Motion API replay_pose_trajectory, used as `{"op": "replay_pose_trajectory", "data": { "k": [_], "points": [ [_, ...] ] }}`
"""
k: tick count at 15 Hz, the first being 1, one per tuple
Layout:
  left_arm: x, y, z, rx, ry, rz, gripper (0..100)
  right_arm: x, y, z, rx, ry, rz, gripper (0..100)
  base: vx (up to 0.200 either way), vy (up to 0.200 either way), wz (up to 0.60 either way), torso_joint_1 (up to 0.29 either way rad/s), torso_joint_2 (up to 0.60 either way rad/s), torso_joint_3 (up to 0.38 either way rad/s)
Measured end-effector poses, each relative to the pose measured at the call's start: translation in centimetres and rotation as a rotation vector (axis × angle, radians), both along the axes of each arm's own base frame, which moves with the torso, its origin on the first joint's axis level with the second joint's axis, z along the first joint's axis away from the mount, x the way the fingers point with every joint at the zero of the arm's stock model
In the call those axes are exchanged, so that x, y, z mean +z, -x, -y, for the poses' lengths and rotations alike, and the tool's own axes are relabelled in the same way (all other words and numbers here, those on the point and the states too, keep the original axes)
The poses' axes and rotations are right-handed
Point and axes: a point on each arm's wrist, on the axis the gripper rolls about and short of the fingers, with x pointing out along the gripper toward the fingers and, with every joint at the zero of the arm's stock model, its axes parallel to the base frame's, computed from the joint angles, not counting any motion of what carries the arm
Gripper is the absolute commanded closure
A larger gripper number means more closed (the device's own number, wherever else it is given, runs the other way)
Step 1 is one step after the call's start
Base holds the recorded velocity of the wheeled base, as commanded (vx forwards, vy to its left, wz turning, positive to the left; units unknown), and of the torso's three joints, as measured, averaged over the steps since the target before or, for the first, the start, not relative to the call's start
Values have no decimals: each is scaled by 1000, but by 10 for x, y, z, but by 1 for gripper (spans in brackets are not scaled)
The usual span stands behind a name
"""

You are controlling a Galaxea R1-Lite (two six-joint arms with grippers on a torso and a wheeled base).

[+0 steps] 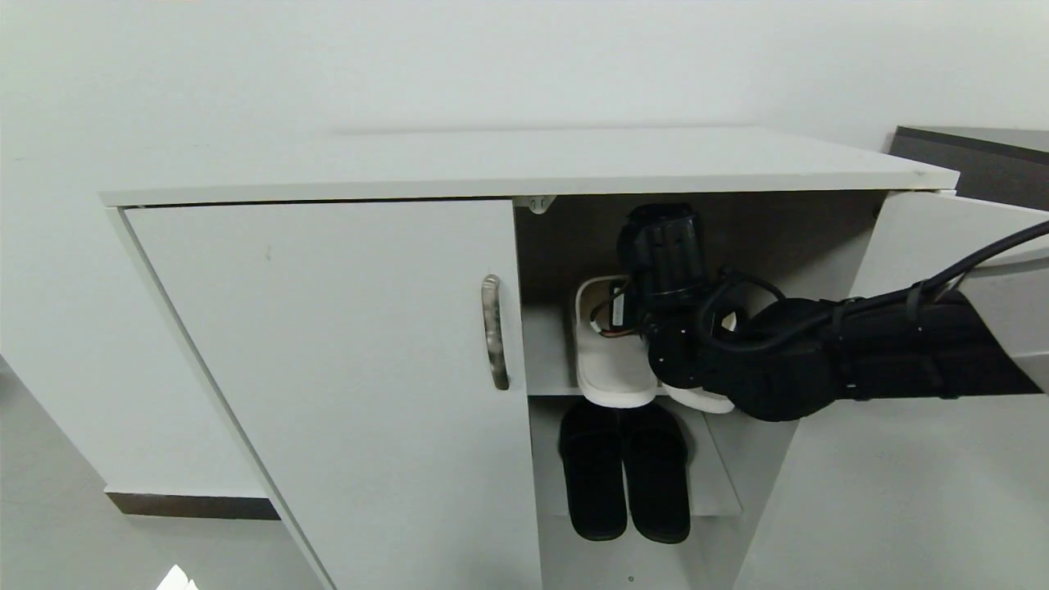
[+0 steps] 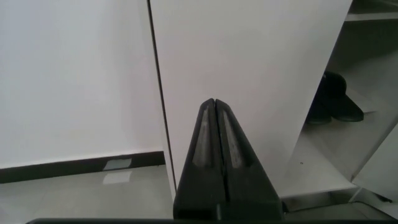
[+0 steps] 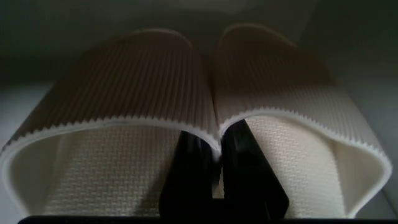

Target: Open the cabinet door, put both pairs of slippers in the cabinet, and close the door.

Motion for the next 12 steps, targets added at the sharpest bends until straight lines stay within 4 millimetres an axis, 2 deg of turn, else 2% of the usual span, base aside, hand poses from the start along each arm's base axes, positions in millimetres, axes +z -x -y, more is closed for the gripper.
{"op": "replay_pose_trajectory", "data": {
  "k": [6,12],
  "points": [
    [0,0,0,0,4,-1,100,-15,-25,-9,10,30,-8,100,0,0,0,0,0,0],
    [0,0,0,-1,4,-1,100,-27,-35,-9,16,43,-30,100,0,0,0,0,0,0]
  ]
}}
